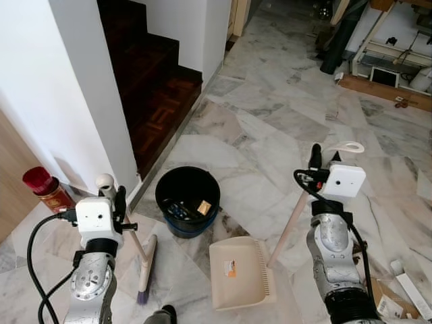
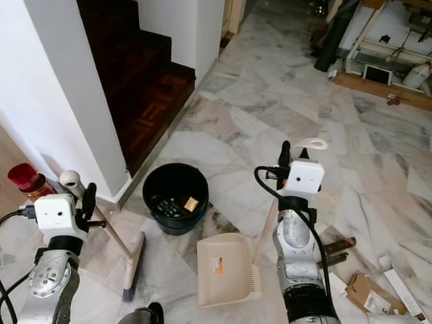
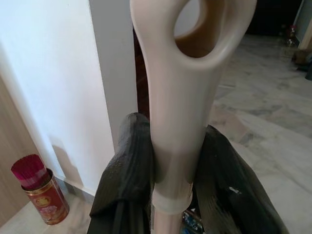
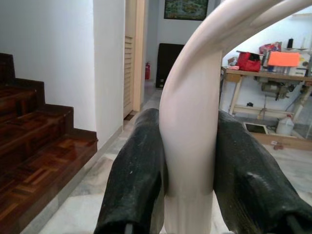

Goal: Sweep floor

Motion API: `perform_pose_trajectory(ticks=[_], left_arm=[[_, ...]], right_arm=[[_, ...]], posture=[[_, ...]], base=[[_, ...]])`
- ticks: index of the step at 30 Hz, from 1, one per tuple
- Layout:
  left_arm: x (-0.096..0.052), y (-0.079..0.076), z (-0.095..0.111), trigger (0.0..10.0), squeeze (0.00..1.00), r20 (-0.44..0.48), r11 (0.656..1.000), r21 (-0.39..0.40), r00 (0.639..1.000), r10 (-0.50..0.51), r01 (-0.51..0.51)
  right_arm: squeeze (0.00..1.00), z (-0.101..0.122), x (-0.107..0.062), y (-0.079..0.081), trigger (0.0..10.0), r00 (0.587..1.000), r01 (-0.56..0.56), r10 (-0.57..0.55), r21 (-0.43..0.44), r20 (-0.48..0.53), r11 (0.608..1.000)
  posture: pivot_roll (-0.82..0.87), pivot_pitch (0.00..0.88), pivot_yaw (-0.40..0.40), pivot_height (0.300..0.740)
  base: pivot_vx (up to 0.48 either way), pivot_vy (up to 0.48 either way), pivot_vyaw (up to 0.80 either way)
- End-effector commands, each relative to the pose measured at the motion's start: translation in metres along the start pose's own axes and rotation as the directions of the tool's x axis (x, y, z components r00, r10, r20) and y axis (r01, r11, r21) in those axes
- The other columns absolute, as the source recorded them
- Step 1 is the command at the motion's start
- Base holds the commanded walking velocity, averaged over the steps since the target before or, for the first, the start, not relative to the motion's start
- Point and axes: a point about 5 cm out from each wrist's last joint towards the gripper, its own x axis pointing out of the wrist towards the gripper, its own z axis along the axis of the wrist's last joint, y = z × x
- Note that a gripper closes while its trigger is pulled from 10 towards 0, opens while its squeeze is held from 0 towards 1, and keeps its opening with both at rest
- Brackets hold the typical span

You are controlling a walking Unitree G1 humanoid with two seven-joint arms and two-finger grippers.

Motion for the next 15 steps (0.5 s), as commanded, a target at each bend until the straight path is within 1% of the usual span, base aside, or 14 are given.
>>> perform_pose_trajectory(ticks=[1, 15], left_arm=[[0.0006, -0.0008, 0.0065, 10.0, 0.0, 0.039, 1.0, 0.007, 0.999, 0.0, 0.0], [0.0009, -0.0001, 0.0071, 10.0, 0.0, 0.042, 1.0, 0.011, 0.999, 0.002, -0.002]], right_arm=[[0.0, 0.0005, 0.0005, -0.0057, 10.0, 1.0, 0.019, -0.019, -0.005, 0.005, 1.0], [0.0, -0.0003, 0.0002, -0.0054, 10.0, 1.0, 0.022, -0.022, -0.002, -0.001, 1.0]], posture=[[0.16, 0.13, -0.115, 0.74], [0.16, 0.131, -0.115, 0.74]], base=[[-0.262, 0.0, 0.0], [-0.251, 0.0, 0.0]])
